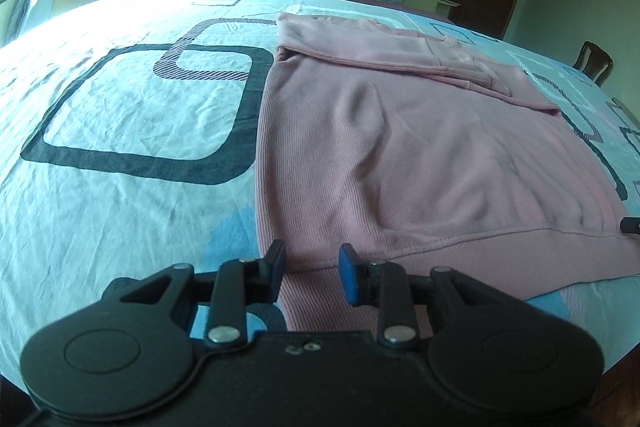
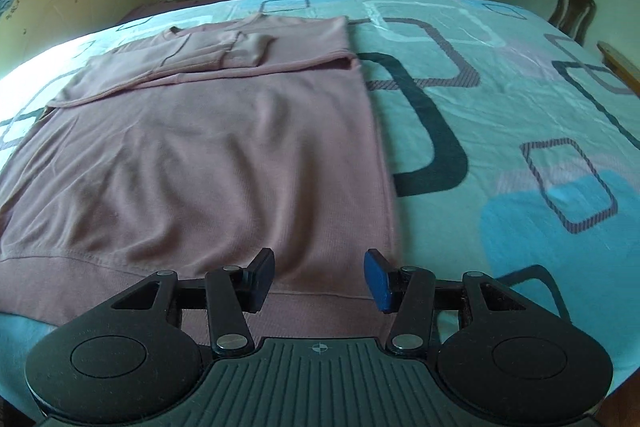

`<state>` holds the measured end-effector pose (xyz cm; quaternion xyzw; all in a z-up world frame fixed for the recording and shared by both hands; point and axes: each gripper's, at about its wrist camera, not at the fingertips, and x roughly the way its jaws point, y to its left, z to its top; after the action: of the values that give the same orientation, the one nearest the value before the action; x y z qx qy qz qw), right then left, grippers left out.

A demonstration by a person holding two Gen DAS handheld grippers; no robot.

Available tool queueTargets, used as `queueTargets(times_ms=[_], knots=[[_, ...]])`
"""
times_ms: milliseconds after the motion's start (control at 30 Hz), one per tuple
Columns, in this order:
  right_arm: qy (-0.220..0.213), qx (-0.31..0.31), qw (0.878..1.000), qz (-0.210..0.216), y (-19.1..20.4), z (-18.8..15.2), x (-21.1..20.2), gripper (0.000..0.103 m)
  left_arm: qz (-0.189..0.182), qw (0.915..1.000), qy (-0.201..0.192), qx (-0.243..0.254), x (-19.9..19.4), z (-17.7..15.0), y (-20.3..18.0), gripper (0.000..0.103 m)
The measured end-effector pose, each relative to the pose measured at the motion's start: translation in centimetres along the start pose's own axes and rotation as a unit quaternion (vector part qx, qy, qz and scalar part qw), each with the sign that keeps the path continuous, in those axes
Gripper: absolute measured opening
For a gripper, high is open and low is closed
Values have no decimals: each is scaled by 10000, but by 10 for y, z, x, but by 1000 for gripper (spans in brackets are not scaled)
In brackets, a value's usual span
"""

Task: Fold small clothes
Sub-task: 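Move both grippers to the sweatshirt hem, then grasp the sweatshirt hem with both grippers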

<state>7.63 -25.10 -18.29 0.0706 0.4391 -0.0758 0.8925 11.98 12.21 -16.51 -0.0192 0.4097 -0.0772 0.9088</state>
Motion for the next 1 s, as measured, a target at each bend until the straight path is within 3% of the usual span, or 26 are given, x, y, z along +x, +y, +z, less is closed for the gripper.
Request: queueTargets(times_ms=[133,200,333,533,633,733,833,900,1000], knots=[[127,297,9995,-62,-14,-5,1,50,109,9999,-45,14,-2,0,-1,32],[170,409,9990,31,-17,-8,1,50,172,9999,-7,-13,-1,-1,0,46],[207,663,9975,115,-20,-9,3,50,90,9997,91,-200,3,-5,5,51],[295,846,9956,290,-20,-9,4,49,-179,9993,189,-282,7,-6,3,39],[386,952,9938,427,-22,-9,4,35,-416,9975,358,-444,10,-4,7,30],[445,945,9934,477,-23,-8,3,29,-591,9954,507,-553,15,0,10,27],[504,906,9931,553,-20,-9,3,18,-789,9935,596,-555,20,2,11,15],[550,765,9940,553,-15,-8,3,15,-873,9932,605,-485,21,4,9,7],[544,748,9932,704,-14,-2,1,15,-963,9929,517,-467,19,10,9,6]])
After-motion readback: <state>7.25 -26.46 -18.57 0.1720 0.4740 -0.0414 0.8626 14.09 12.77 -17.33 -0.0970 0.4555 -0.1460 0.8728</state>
